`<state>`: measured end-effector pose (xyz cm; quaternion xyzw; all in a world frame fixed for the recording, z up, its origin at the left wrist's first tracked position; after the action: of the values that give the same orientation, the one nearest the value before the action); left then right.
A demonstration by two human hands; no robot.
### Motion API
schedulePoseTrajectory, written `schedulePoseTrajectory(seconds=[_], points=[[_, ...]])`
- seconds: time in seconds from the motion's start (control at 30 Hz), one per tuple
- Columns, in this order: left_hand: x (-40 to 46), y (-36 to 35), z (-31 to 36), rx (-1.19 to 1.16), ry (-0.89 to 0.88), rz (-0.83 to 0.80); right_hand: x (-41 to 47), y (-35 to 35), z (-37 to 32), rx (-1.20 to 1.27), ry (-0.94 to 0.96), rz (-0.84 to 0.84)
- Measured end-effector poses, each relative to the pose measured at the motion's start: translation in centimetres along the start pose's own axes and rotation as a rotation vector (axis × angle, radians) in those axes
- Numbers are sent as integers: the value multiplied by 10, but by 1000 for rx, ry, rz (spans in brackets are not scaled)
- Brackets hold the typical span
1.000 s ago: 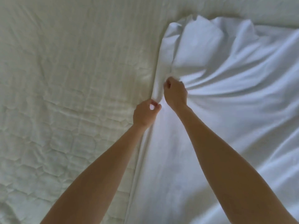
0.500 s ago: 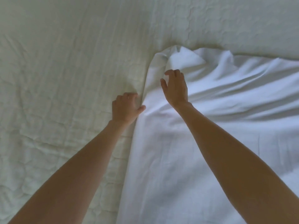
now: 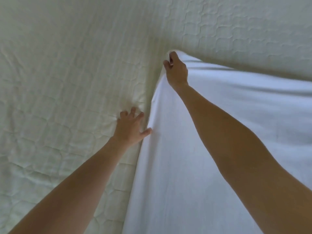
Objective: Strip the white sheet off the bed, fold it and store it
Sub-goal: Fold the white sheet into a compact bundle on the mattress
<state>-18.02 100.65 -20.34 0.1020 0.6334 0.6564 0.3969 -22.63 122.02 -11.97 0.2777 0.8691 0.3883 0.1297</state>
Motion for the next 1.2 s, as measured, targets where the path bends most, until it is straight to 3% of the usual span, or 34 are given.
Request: schedulePoseTrajectory(seconds=[0.13, 0.2, 0.3, 0.4, 0.53, 0.7, 0.8, 0.9, 1.03, 1.13, 1.2], points=[[0, 3, 0, -5, -19, 66, -6, -35, 25, -39, -64, -193], [0, 6, -1, -21, -16, 91, -22, -43, 23, -23, 35, -260], [-1, 12, -1, -12, -14, 97, -59, -31, 29, -250, 196, -145], [1, 12, -3, -9, -63, 118, -100, -26, 76, -550, -1, -177], [0, 21, -9, -50, -54, 141, -110, -46, 107, -619, -91, -362], [22, 61, -21, -84, 72, 179, -97, -24, 118, -668, 20, -297], [63, 96, -25, -344, 143, 345, -94, -19, 119, -718, 74, -231], [112, 93, -8, -743, 153, 248, -96, -26, 121, -726, 94, -200], [162, 87, 23, -805, 98, 168, -91, -26, 123, -683, 87, -186], [177, 87, 42, -1094, 41, 131, -89, -27, 124, -663, 85, -194], [181, 89, 45, -1011, 44, 180, -89, -25, 125, -662, 79, -202]])
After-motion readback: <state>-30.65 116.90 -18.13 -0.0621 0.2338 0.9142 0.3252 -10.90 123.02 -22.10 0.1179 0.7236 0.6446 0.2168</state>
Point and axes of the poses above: each hand's wrist, its own x-axis towards the middle knuckle, its own y-axis out of the back of the hand, z = x × y, the point moved 8 cm from there along x, towards the middle knuckle, and after that the axes turned 3 degrees about -z, right-handed, at the moved point
